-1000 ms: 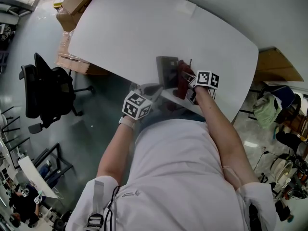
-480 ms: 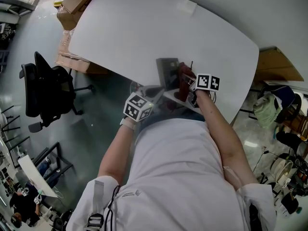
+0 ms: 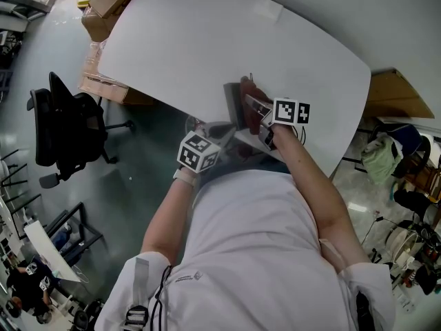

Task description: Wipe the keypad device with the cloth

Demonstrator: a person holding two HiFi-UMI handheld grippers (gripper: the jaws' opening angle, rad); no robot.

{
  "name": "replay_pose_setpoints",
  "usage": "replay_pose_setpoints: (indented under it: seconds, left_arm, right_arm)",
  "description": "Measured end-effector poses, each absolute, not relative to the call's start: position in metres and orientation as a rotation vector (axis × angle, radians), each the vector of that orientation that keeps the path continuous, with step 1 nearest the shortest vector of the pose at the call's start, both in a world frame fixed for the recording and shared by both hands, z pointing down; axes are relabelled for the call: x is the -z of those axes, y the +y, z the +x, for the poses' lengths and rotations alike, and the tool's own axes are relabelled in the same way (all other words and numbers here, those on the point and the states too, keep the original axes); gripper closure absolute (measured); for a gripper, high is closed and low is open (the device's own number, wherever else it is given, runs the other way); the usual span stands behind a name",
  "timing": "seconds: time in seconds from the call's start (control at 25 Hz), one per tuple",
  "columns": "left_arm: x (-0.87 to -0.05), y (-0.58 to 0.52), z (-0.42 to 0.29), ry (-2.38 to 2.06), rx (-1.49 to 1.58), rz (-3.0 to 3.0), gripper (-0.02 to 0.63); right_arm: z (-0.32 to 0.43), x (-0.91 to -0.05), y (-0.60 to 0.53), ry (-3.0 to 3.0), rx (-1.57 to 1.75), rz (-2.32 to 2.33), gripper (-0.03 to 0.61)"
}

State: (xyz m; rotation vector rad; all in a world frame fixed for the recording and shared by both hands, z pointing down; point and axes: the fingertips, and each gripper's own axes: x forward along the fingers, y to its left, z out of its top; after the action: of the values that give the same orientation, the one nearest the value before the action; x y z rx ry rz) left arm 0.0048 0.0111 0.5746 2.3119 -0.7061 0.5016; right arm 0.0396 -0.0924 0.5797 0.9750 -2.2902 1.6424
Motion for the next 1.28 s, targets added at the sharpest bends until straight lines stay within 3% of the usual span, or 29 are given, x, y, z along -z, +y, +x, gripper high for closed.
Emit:
replay_pose_setpoints:
  seconds: [0.48, 1.28]
  left_arm:
    - [-0.576, 0.011, 0.004, -0.72, -0.479, 2.301, 0.603]
    - [-0.575, 0.012, 0.004, -0.672, -0.484, 2.314, 0.603]
  right_arm:
    - [0.0, -0.564, -0.106, -2.335, -1.606, 0.876, 0.525]
    - [0.023, -0.592, -0.111, -2.268, -1.668, 0.966, 0.526]
